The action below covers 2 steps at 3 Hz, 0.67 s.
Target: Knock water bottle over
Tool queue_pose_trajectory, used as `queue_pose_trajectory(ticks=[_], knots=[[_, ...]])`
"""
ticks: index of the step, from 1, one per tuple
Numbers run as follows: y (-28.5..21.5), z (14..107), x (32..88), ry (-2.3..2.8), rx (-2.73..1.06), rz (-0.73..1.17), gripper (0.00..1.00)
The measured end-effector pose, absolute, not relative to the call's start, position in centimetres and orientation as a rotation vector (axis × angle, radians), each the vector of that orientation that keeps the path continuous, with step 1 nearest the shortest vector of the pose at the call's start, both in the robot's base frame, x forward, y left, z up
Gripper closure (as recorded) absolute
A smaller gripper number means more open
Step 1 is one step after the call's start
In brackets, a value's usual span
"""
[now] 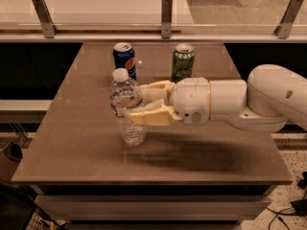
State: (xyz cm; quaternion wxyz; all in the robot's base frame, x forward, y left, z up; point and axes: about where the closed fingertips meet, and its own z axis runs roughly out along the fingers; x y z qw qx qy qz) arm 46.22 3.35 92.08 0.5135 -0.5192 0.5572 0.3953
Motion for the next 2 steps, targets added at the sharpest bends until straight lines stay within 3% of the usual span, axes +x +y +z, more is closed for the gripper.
queue_pose_trajectory(ticks=[2], knots=[[0.8,92.8,47.4,1.408,-1.231,0.901,1.00]])
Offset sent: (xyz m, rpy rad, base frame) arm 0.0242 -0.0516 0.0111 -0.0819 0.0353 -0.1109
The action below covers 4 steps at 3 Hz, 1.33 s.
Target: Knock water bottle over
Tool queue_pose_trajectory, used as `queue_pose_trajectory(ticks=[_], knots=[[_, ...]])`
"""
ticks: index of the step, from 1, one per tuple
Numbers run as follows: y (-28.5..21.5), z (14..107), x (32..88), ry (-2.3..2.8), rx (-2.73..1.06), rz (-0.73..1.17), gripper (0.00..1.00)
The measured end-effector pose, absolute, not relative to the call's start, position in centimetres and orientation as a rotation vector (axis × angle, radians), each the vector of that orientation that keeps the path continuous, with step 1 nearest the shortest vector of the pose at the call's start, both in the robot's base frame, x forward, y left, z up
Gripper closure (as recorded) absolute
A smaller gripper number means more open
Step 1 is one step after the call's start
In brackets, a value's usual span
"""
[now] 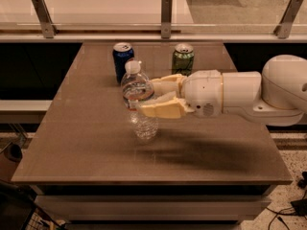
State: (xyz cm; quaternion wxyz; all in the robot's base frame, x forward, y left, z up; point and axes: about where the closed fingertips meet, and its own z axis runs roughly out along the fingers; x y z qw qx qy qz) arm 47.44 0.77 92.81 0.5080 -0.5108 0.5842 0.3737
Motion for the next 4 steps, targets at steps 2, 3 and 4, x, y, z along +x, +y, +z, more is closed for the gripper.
queue_pose_trajectory(ticks=[2,3,4], knots=[[-1.7,93.0,48.1,1.591,-1.242,0.739,1.00],[-2.4,93.4,47.7,1.722,-1.255,0.617,1.00],[-2.7,93.8,47.2,1.838,-1.283,0.479,1.00]])
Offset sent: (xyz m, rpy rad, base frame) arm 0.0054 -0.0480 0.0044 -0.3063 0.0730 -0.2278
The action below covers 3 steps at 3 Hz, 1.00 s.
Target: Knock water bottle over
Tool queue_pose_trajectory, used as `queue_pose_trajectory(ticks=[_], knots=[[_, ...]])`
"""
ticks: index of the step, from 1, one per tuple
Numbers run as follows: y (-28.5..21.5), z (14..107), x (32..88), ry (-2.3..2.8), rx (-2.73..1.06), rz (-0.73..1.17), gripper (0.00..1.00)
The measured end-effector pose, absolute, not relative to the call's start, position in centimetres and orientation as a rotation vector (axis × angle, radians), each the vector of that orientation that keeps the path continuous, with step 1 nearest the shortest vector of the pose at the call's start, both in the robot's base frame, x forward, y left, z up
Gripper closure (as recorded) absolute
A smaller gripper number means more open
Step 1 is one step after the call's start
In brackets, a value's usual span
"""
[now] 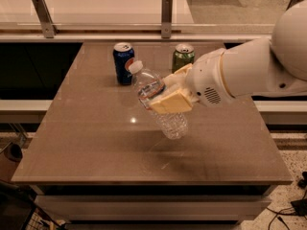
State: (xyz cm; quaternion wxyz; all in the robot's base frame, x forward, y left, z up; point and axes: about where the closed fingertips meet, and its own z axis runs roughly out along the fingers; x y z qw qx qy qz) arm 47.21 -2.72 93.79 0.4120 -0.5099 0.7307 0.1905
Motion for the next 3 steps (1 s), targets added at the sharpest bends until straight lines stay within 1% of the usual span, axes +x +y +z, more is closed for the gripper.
queue_pose_trajectory(ticks=[2,3], knots=[[-2.2,93.1,47.1,2.036,-1.334,0.307,1.00],[-1.6,91.7,47.1,2.113,-1.365,0.267,1.00]])
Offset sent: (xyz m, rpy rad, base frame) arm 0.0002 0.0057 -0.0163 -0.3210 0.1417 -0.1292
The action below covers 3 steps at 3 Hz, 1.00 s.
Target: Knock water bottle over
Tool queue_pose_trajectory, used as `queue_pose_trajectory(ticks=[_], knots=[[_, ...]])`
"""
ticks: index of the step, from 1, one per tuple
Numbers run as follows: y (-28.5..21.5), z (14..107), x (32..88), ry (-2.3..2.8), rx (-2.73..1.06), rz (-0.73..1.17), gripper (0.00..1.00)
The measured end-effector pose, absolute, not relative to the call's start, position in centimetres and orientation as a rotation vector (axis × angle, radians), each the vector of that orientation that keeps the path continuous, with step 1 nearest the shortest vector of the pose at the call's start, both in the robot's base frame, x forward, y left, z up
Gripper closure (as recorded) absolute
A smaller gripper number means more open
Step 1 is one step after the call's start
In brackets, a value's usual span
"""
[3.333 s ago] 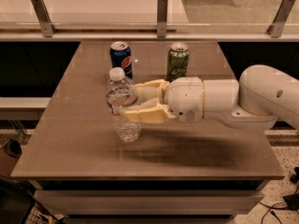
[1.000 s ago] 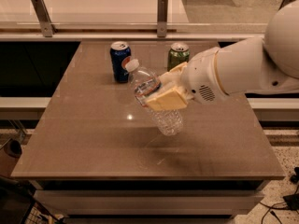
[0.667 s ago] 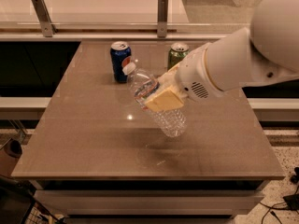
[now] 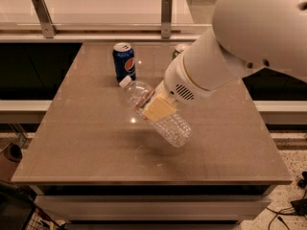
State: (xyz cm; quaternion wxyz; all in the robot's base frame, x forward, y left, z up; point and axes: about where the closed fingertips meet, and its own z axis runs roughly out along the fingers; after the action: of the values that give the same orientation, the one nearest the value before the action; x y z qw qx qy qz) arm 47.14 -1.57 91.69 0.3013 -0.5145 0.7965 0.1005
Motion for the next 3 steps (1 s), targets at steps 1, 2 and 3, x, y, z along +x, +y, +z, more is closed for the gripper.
queue_pose_trajectory(ticks=[1,2,3], knots=[[-0.9,90.0,47.2,2.207,-1.409,0.190,1.00],[0.5,87.8,47.5,2.297,-1.487,0.119,1.00],[2.6,85.6,48.1,2.327,-1.592,0.089,1.00]])
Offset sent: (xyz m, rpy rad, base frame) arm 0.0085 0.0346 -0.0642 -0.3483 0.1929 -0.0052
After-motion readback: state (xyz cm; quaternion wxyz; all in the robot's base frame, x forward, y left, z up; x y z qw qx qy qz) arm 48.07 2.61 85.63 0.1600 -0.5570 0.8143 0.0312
